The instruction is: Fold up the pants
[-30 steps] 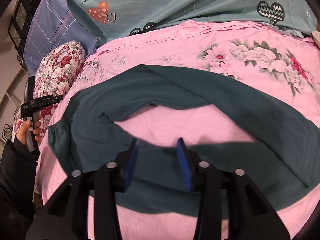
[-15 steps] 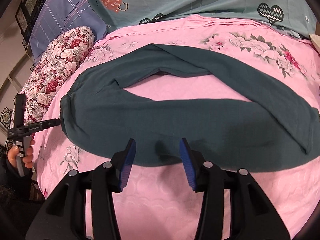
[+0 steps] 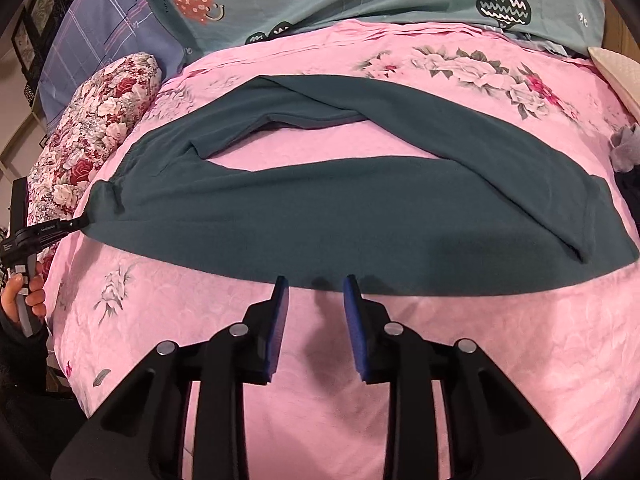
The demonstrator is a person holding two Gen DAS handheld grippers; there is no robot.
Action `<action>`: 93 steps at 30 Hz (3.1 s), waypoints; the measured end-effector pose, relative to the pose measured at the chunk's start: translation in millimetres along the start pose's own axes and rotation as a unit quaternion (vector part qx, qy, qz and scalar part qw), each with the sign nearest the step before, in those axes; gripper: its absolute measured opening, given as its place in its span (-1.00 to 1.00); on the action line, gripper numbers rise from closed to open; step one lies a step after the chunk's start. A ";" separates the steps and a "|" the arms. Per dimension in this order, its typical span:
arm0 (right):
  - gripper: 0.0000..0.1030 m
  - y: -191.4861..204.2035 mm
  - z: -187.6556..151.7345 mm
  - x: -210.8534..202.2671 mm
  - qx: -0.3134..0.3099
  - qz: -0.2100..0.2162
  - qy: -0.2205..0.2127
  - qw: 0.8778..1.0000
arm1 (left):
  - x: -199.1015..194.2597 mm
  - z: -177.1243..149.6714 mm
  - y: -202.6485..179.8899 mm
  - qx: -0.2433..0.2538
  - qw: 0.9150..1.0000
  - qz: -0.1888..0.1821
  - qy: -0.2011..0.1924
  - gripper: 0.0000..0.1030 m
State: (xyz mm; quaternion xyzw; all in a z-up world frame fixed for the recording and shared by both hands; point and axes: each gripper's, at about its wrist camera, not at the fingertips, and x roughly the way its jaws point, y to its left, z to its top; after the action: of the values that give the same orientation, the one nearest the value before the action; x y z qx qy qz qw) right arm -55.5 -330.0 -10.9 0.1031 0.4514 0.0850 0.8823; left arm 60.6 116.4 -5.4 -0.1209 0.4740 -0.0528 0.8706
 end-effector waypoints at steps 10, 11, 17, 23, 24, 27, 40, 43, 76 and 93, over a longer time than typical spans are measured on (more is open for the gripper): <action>0.08 19.0 -9.9 13.8 0.069 0.105 0.082 0.989 | -23.8 -12.1 0.7 0.002 1.000 -0.016 -0.015 -0.93; 0.08 22.8 -12.5 17.3 0.068 0.104 0.085 0.989 | -30.1 -10.6 -0.4 0.003 1.000 -0.020 -0.023 -0.93; 0.08 17.8 -5.6 36.5 0.153 0.141 0.050 0.977 | -66.7 -1.3 -10.2 0.014 0.997 -0.037 -0.064 -0.93; -0.95 2.0 -3.5 48.1 0.214 0.153 0.014 0.965 | -71.7 -4.5 -4.3 0.011 0.997 -0.041 -0.065 -0.93; -0.95 4.9 -3.5 46.4 0.203 0.151 0.011 0.967 | -69.5 -5.4 -1.1 0.008 0.997 -0.040 -0.062 -0.93; -0.96 25.4 -1.8 34.7 0.143 0.135 0.008 0.980 | -64.8 -7.3 7.8 -0.001 0.998 -0.034 -0.058 -0.93; -0.37 83.3 -34.5 3.7 0.024 0.087 0.113 0.989 | -42.6 -33.1 50.6 -0.015 0.999 0.037 -0.004 -0.91; -0.31 53.6 -23.6 -40.1 0.023 0.052 0.034 0.998 | -48.3 -35.0 53.3 -0.020 0.999 0.048 -0.005 -0.17; -0.88 -289.8 245.0 -20.6 0.395 0.005 -0.102 0.913 | -1.9 -1.4 -101.5 0.075 0.997 0.013 0.006 0.35; -0.54 -277.3 187.6 69.2 0.188 -0.169 0.035 0.967 | 17.6 -5.6 -166.0 0.142 0.989 -0.030 0.017 0.41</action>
State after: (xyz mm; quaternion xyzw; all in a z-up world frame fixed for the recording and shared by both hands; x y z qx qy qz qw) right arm 153.1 -600.4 -29.4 0.1867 0.5003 -0.1484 0.8323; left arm 69.4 -48.4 20.6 -0.0087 0.4726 -0.1475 0.8688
